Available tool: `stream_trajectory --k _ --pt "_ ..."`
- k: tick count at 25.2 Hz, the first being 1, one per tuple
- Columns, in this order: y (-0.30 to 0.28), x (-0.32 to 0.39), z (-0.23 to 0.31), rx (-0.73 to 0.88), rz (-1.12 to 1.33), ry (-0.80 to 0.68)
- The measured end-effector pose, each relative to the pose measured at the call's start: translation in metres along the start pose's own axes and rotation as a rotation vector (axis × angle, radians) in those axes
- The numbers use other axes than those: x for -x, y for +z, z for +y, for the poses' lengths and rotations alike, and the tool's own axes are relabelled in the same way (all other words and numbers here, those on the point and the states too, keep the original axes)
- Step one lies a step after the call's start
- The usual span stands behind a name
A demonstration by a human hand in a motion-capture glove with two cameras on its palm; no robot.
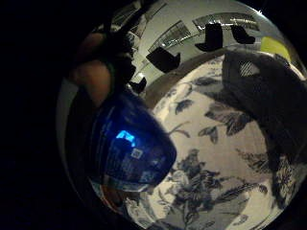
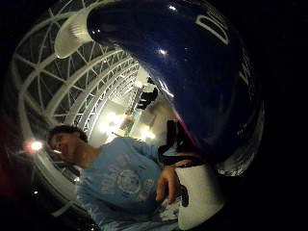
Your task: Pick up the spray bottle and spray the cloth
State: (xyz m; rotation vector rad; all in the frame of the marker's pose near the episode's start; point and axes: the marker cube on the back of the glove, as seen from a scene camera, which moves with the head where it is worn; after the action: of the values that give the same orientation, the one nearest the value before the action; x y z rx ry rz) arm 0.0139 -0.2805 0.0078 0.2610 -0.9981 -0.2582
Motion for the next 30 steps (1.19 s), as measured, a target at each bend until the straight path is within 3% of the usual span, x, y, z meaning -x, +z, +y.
stream_trajectory --k 8,15,24,30 --pt "-0.005 -0.01 0.015 0.052 -0.005 0.043" --pt "-0.063 0.011 0.076 0.04 0.298 0.096" --pt "-0.154 0.061 0.255 -0.087 0.953 0.451" --pt "-0.171 0.085 0.346 -0.087 1.145 0.64"
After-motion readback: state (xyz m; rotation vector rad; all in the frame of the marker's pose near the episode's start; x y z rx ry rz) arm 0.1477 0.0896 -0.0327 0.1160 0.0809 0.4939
